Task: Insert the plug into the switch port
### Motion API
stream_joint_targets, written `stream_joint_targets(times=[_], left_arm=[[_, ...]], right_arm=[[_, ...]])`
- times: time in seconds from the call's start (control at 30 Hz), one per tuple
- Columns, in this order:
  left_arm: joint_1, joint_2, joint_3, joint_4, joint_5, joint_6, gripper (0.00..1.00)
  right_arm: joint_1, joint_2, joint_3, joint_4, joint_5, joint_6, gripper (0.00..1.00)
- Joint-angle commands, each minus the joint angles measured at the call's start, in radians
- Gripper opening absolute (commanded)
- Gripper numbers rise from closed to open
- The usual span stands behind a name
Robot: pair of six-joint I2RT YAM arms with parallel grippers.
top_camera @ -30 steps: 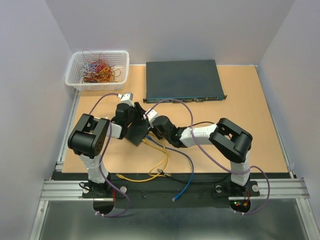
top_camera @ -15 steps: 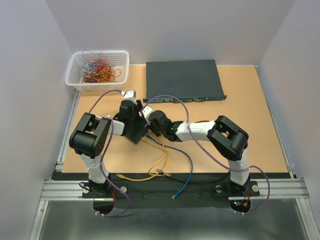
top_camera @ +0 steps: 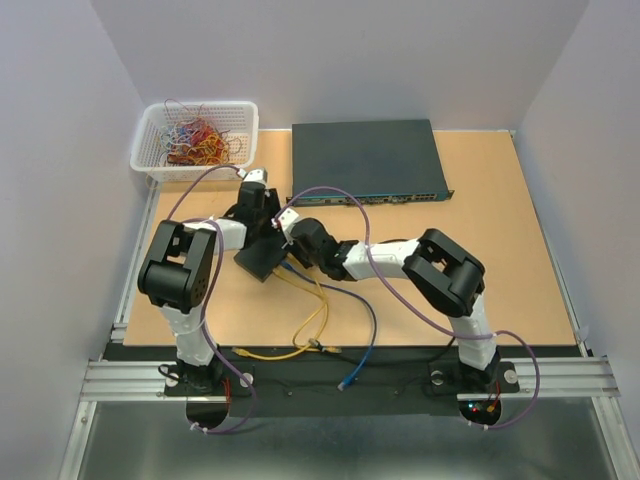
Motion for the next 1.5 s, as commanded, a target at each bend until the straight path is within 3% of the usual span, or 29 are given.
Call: stream_joint_targets(times=[0.0,0.27,0.53,0.77,1.47], left_arm=[[0.031,-0.021,-0.003,-0.160,0.136,-0.073,0.57],[0.069,-0.012,0.006,-0.123,0.136,-0.102,0.57],[0.077,-0.029,0.025,-0.143,0.113,-0.113,0.57],[0.089,0.014,0.102,-0.189,0.115,-0.104,0.59],[0.160,-0.024,0.238,-0.341,-0.103,-0.073,0.67]], right_arm=[[0.013,0.066,0.166,0.275,-0.057,0.005,0.06],[0.013,0.155,0.303,0.272,-0.047,0.017,0.06],[0.011,0.163,0.319,0.294,-0.021,-0.015,0.09],[0.013,0.132,0.270,0.305,0.006,-0.049,0.24],[0.008,-0.089,0.009,0.355,0.061,-0.028,0.40]])
